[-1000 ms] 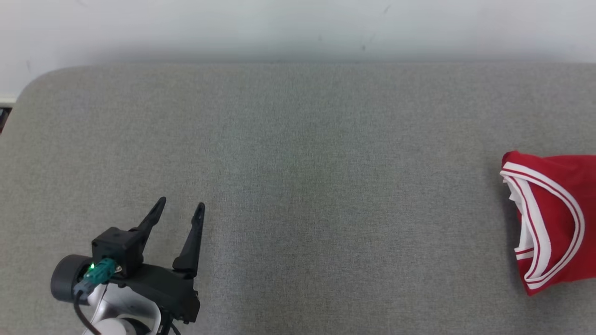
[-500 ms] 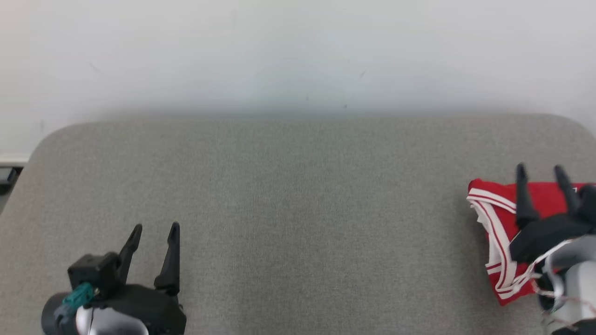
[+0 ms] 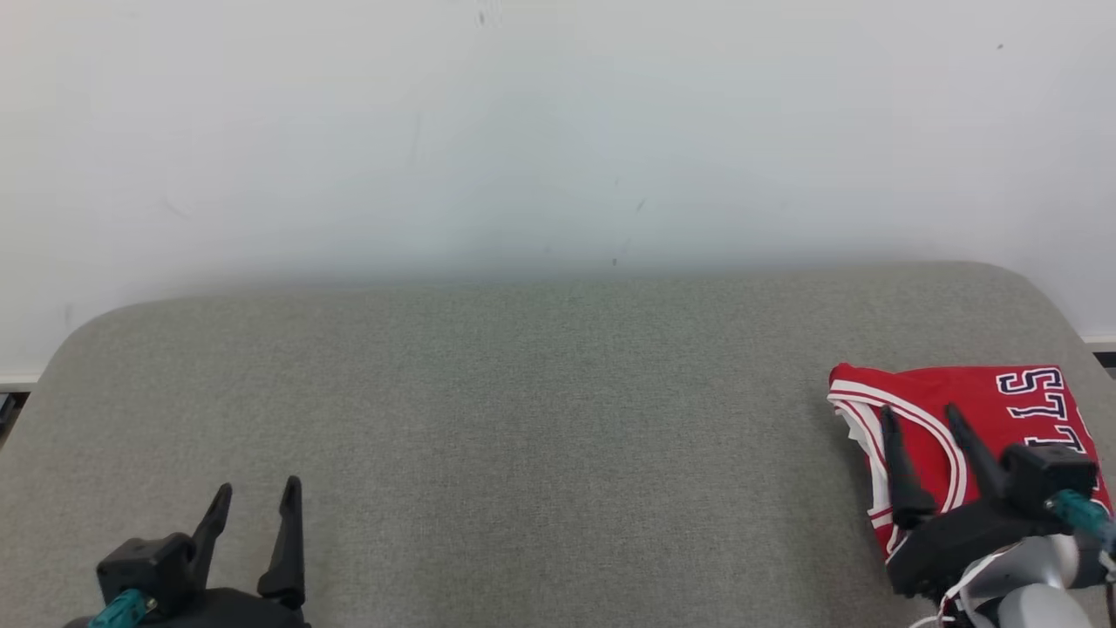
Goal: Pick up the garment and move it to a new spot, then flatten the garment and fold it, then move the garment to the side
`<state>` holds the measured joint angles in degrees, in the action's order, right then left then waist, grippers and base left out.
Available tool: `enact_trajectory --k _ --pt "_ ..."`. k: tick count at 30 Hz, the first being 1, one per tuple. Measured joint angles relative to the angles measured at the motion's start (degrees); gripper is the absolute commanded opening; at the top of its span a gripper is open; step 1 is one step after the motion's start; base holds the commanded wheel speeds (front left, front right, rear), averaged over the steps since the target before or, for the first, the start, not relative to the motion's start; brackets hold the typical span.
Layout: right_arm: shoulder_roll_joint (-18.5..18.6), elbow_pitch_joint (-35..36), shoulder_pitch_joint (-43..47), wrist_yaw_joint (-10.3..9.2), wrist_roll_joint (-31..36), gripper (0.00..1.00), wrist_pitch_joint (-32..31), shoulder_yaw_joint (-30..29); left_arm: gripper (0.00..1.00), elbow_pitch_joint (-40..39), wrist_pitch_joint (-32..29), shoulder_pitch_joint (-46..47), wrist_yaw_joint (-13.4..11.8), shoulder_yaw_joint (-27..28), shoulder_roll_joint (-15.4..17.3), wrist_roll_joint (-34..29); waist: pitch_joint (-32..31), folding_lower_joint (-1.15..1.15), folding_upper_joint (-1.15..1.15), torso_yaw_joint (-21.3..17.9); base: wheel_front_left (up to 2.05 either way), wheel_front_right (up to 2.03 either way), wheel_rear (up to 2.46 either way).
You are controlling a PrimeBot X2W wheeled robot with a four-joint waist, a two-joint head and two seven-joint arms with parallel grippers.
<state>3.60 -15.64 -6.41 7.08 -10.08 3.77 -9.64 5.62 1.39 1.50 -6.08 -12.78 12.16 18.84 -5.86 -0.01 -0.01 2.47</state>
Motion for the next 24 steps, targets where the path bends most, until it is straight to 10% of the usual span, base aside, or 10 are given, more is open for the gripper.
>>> enact_trajectory --k 24 --pt "0.94 1.62 2.83 0.0 -4.48 1.0 -1.31 6.83 1.0 0.44 0.65 -1.3 -0.46 1.09 -0.99 0.86 0.86 0.02 0.01 -0.97 0.0 0.0 0.0"
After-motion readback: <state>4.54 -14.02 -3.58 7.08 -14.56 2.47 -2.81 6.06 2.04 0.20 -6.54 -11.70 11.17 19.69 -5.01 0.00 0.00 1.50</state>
